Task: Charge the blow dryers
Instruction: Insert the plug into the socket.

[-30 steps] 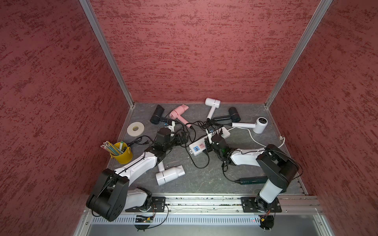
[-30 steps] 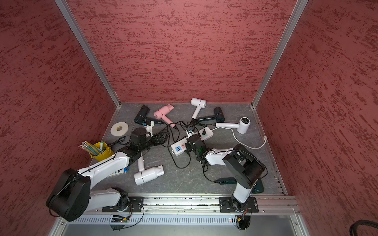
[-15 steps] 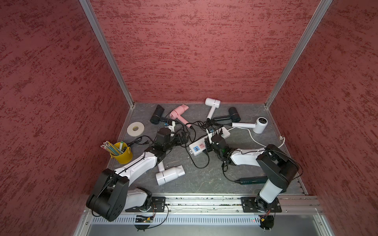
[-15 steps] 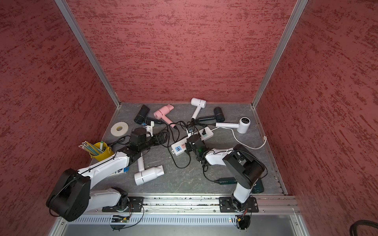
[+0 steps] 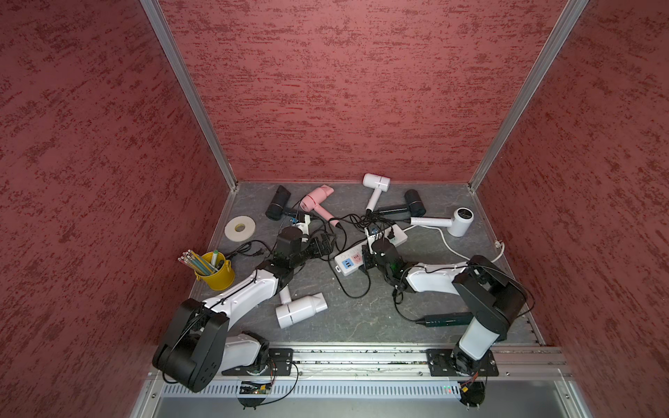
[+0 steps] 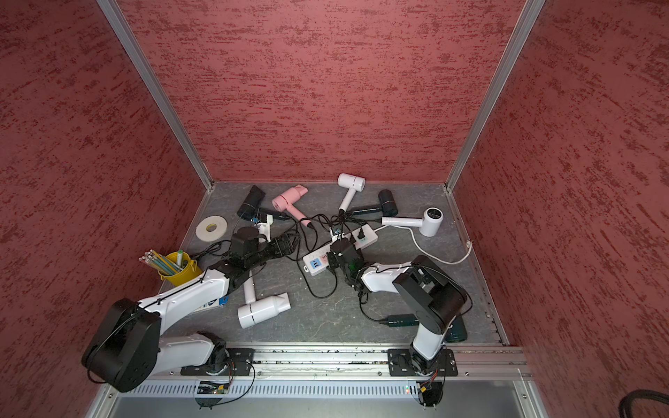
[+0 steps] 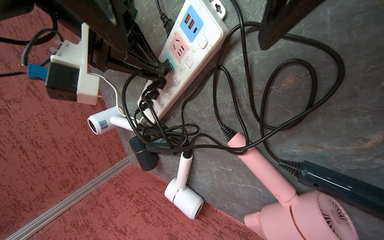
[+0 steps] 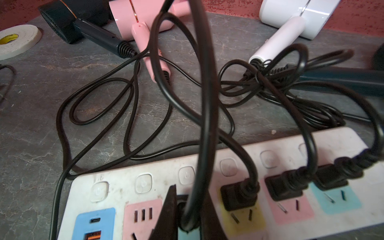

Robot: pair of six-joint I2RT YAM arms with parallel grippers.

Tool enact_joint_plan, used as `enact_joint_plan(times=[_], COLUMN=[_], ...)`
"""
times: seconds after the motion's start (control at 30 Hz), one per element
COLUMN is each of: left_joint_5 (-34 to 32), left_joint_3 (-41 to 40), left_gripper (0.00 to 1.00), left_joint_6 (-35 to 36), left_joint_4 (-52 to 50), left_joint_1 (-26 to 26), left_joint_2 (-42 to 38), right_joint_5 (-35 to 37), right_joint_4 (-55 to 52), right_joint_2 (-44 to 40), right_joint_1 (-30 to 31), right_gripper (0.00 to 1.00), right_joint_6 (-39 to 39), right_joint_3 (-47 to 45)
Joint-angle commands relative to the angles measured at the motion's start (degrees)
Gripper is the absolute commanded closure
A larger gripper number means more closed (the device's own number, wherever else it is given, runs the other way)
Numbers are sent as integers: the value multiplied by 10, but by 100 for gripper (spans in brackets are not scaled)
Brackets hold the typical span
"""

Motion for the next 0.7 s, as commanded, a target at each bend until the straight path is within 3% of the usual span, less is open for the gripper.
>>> enact_joint_plan(times=[0.0,0.67], left_joint_5=[-3,-7], left_joint_3=[-5,-4], left_gripper=[0,0], left_joint_6=[12,17], left_joint_4=[11,8], left_joint_1=[-1,-2], left_joint_2=[5,1], right_joint_5=[3,19], right_joint_4=[-108,-111], right_joint_2=[41,42], right_joint_1=[3,36], right_gripper=[100,100], right_joint_6=[13,24], right_joint_3=[-13,-47])
